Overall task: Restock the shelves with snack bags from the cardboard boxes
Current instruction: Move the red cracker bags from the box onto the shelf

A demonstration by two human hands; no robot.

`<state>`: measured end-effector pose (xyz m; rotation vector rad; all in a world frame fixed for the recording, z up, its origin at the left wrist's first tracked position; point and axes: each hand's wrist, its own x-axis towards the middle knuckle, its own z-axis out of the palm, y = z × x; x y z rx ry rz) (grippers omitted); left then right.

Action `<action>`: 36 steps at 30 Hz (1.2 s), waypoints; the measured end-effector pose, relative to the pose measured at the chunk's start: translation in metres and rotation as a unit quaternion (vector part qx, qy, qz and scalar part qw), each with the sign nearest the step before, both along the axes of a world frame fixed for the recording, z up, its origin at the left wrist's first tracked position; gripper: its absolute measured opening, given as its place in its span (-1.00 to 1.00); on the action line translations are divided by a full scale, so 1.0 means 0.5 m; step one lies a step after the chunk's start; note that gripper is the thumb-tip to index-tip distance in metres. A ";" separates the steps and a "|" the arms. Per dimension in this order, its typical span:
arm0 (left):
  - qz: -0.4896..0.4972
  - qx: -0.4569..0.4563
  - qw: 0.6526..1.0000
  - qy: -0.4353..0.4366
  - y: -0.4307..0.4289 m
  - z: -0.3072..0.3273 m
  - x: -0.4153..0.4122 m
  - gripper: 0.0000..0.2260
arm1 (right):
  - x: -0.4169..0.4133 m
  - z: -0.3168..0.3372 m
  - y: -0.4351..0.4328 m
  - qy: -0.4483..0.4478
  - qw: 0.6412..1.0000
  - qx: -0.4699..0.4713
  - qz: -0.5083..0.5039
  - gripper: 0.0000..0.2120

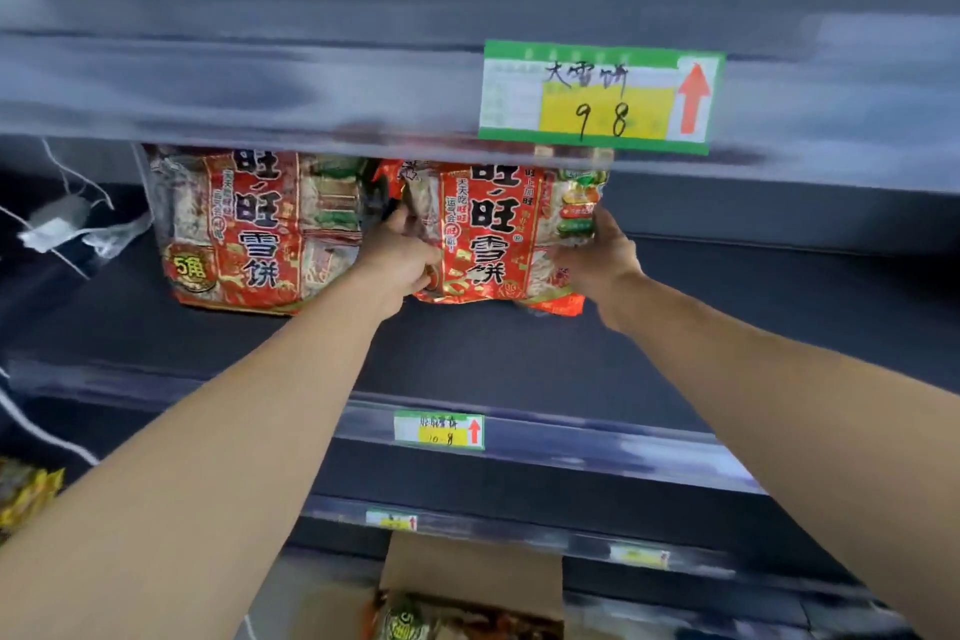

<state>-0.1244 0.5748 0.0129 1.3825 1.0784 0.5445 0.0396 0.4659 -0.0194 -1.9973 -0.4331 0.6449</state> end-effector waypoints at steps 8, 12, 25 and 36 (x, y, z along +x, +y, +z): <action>0.034 0.018 0.998 -0.041 0.087 -0.051 0.057 -0.51 | 0.058 -0.047 0.099 -0.076 0.996 0.033 0.029 -0.31; 0.035 0.019 0.998 -0.045 0.120 -0.044 0.072 -0.50 | 0.058 -0.040 0.113 -0.098 0.994 0.048 0.033 -0.36; 0.039 0.105 0.994 0.008 0.083 -0.024 0.075 -0.66 | 0.023 -0.014 0.066 -0.140 0.987 0.022 0.072 -0.50; -0.166 0.196 0.963 0.085 -0.163 0.002 0.005 -0.72 | -0.122 0.035 -0.225 -0.211 0.971 -0.064 0.096 -0.64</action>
